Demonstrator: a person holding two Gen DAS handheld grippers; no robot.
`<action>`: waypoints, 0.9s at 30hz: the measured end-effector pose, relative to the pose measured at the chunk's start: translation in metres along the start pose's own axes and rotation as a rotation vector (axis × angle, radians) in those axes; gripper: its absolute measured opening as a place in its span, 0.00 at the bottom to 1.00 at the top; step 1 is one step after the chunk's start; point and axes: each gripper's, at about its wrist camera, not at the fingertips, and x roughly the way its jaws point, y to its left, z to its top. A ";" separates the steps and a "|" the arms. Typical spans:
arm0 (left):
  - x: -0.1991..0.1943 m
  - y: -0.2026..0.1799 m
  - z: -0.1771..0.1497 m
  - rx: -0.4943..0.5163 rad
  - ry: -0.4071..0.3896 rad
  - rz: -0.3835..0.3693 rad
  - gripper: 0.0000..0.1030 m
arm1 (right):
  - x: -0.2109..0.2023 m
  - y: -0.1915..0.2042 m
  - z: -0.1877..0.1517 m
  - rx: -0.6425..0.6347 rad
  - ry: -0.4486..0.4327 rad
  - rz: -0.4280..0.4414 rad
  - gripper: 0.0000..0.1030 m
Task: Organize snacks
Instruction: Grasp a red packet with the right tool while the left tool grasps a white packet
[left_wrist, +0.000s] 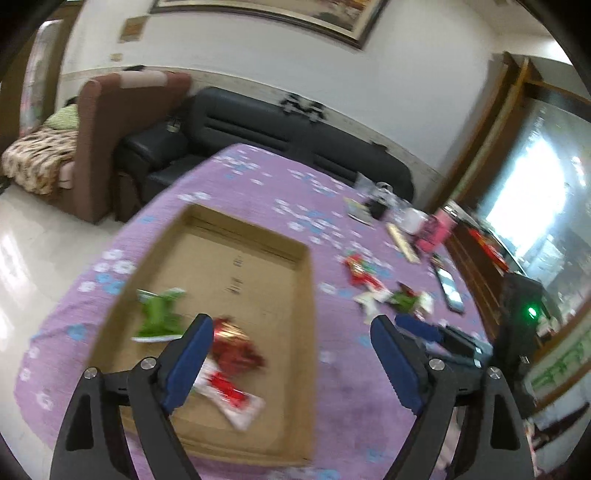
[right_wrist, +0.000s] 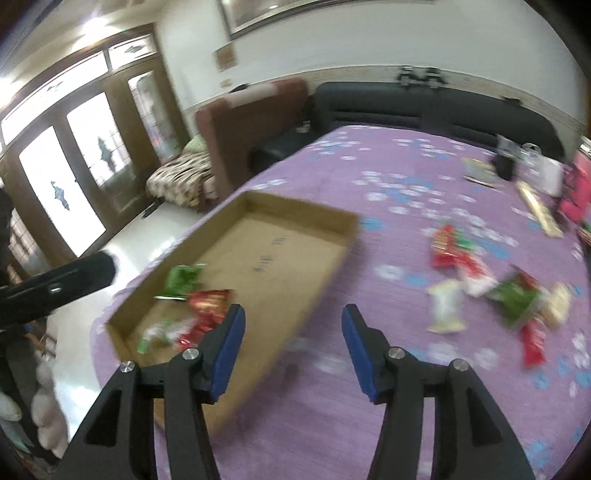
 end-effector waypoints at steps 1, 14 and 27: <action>0.001 -0.007 -0.002 0.009 0.008 -0.010 0.87 | -0.005 -0.012 -0.002 0.017 -0.007 -0.017 0.53; 0.048 -0.054 -0.029 0.071 0.141 -0.056 0.88 | -0.060 -0.221 -0.025 0.439 -0.051 -0.186 0.53; 0.075 -0.078 -0.029 0.119 0.191 -0.012 0.88 | 0.021 -0.196 -0.018 0.267 0.098 -0.257 0.52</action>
